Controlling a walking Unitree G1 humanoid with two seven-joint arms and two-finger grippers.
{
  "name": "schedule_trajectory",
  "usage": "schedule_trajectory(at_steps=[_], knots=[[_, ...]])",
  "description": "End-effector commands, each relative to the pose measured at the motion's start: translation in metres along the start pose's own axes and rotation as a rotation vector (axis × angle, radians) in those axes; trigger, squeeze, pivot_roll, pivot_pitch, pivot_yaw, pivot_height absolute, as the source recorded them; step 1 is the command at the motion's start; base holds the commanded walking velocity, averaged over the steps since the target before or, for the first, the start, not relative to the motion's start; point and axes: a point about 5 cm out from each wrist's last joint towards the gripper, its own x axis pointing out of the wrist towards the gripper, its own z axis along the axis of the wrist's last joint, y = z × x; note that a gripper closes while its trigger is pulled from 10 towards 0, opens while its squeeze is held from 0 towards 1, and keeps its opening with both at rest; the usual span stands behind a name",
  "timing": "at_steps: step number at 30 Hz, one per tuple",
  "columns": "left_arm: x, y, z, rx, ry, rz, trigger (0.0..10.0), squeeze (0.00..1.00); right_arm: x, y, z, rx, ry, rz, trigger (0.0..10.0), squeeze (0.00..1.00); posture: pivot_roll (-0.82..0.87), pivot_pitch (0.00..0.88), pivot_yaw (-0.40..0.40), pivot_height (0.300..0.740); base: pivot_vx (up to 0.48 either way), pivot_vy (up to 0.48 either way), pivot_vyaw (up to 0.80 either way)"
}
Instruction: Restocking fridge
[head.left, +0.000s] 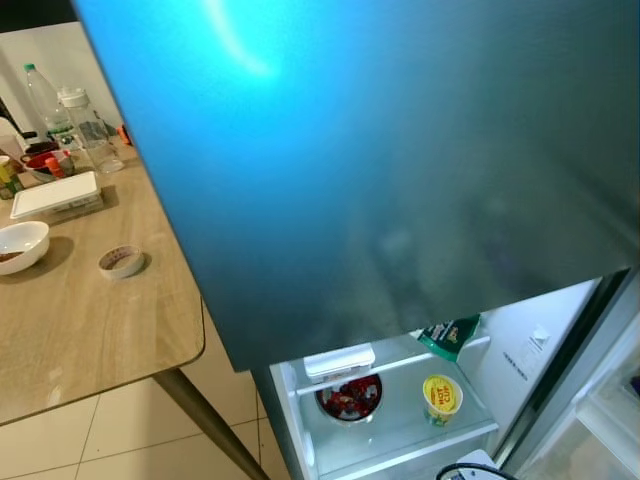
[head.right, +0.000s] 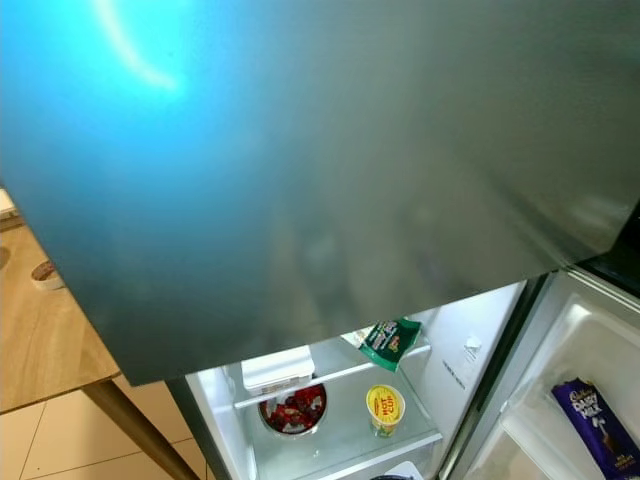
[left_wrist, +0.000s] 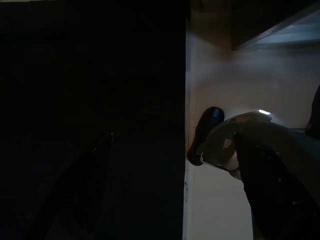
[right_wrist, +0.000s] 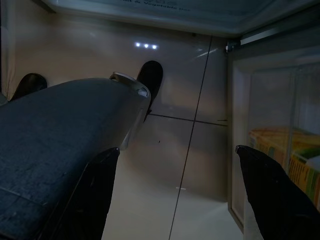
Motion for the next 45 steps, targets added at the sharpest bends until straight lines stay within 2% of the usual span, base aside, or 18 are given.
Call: schedule_trajectory(at_steps=[1, 45], knots=[[0.0001, -0.0018, -0.0016, -0.006, 0.01, 0.002, 10.0, 0.0, 0.0005, 0.0044, -0.0019, -0.016, 0.009, 0.017, 10.0, 0.0, -0.05, 0.0, 0.026, 0.74, -0.394, 0.0, 0.0], [0.0001, -0.0057, -0.0051, 0.014, 0.028, -0.004, 10.0, 0.0, 0.0, 0.0037, -0.0066, -0.048, 0.021, 0.015, 10.0, 0.0, -0.07, 0.0, 0.018, 0.74, -0.437, 0.0, 0.0]])
